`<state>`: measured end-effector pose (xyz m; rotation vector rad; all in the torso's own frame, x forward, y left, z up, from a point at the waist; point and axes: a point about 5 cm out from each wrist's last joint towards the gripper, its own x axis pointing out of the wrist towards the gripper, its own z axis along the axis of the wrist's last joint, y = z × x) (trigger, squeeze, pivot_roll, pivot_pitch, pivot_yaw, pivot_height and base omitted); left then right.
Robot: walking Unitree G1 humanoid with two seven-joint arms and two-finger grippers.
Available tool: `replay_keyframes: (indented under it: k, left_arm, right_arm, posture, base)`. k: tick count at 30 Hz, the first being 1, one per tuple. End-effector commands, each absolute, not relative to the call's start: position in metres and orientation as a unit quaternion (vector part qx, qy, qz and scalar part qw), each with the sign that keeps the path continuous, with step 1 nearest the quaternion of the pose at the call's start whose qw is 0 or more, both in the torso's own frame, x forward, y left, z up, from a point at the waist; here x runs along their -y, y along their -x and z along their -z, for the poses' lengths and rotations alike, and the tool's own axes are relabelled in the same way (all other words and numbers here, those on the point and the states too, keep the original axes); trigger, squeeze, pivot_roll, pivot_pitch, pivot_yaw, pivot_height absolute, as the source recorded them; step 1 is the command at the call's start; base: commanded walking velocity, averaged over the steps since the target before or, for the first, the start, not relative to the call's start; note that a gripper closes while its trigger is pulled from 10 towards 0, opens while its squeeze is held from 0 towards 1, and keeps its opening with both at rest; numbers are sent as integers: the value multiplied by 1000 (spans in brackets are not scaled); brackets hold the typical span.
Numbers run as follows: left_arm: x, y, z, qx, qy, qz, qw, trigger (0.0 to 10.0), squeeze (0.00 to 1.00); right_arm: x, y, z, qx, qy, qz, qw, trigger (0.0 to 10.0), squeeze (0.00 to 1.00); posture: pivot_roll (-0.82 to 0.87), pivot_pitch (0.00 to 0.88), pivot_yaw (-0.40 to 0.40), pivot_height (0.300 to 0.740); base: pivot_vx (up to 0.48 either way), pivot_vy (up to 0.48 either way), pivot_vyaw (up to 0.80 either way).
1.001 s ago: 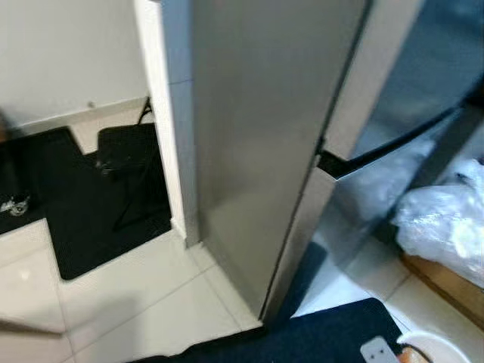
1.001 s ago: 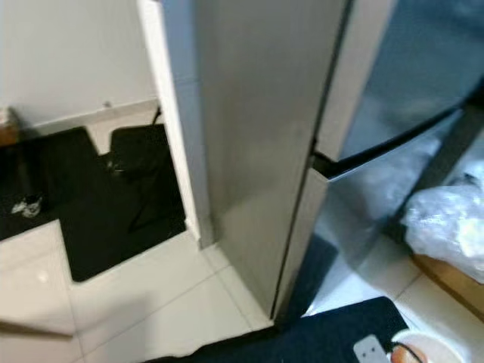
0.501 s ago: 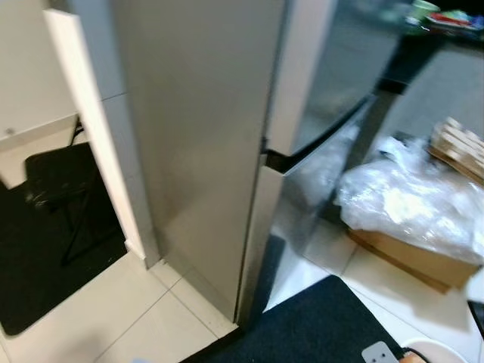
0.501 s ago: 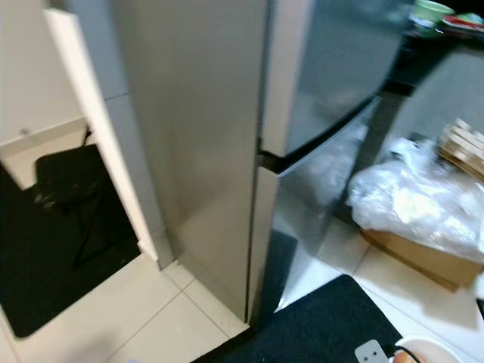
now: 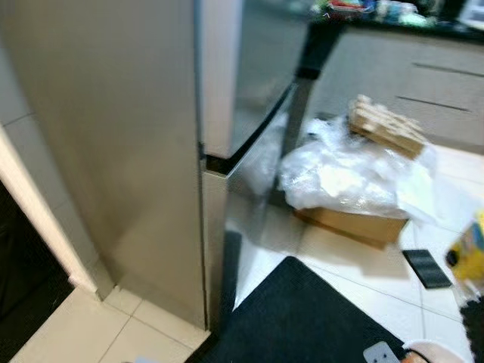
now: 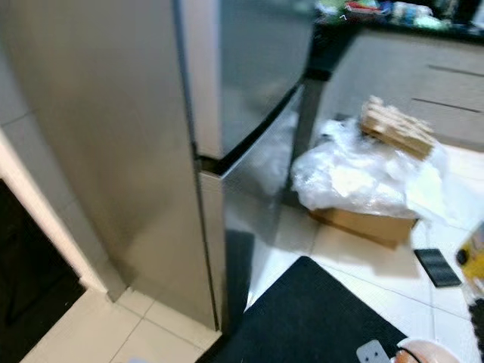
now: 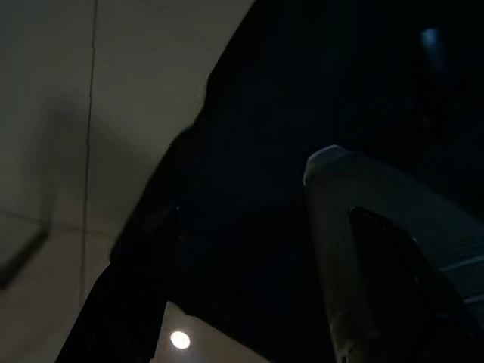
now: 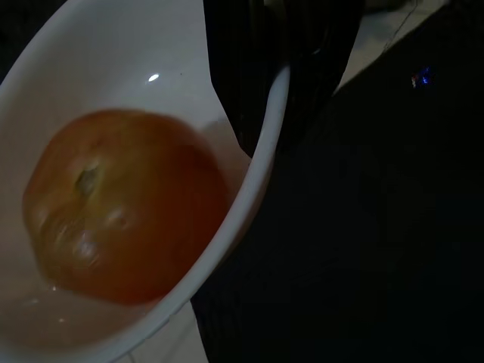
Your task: Restocking fridge
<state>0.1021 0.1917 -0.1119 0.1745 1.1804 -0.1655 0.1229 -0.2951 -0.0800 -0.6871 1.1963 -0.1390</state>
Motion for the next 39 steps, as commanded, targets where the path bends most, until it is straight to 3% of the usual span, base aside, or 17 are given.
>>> replay_keyframes:
  k: [1,4,20,39]
  left_arm:
    - [-190,-90,115,-574,-78,79,812,10000,0]
    - [-190,-90,115,-573,-78,80,812,10000,0]
    - [-189,-90,116,-575,-72,76,812,10000,0]
    - [-194,-89,115,-575,-71,59,813,10000,0]
  right_arm:
    - [292,-129,79,-539,316,64,778,10000,0]
    - [292,-130,79,-537,316,62,779,10000,0]
    - [290,-131,79,-537,317,55,780,10000,0]
    - [289,-132,79,-537,314,50,781,10000,0]
  posture:
    - [-35,0,-26,740]
    - [-35,0,-26,740]
    - [-36,0,-29,740]
    - [-37,0,-29,740]
  base:
    - [0,0,0]
    - [0,0,0]
    - [0,-472,0]
    - [0,-51,0]
